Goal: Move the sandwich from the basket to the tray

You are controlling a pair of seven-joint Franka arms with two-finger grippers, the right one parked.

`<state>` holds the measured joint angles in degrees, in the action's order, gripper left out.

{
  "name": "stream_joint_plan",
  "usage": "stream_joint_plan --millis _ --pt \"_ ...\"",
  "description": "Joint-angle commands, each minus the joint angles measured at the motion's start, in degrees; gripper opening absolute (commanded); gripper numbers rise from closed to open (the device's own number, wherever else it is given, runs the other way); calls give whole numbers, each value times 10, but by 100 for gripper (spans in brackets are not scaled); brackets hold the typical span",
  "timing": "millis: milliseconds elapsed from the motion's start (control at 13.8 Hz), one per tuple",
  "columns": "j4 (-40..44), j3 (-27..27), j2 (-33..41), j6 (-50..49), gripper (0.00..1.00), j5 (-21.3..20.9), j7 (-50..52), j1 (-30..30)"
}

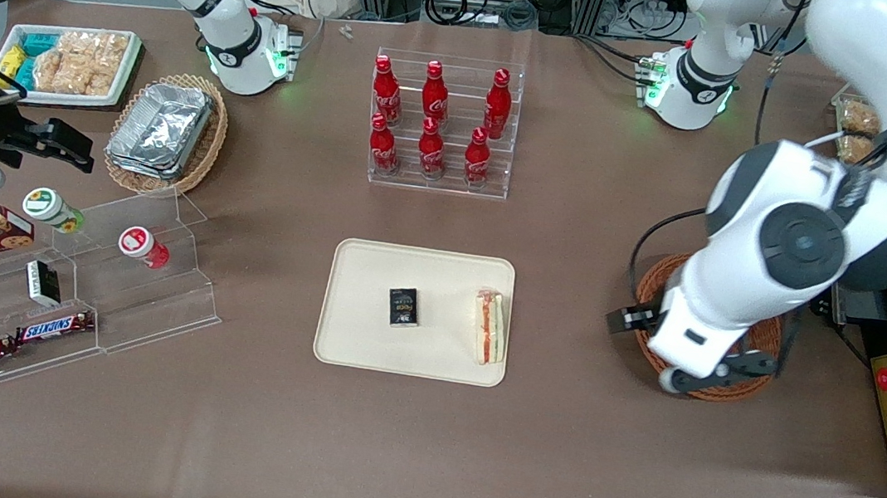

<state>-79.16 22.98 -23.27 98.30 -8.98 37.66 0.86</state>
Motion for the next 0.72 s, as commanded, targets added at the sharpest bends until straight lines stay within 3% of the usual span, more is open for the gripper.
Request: stream_joint_plan --millis 0,72,289,434,651 --pt "-106 7 86 16 100 43 -106 73" --pt "-132 -8 106 17 100 50 -163 72" --pt "-198 -135 163 16 100 62 -311 16" --pt "-201 -149 173 -6 100 63 -383 20" --pt "-130 -144 133 -56 100 58 -389 23"
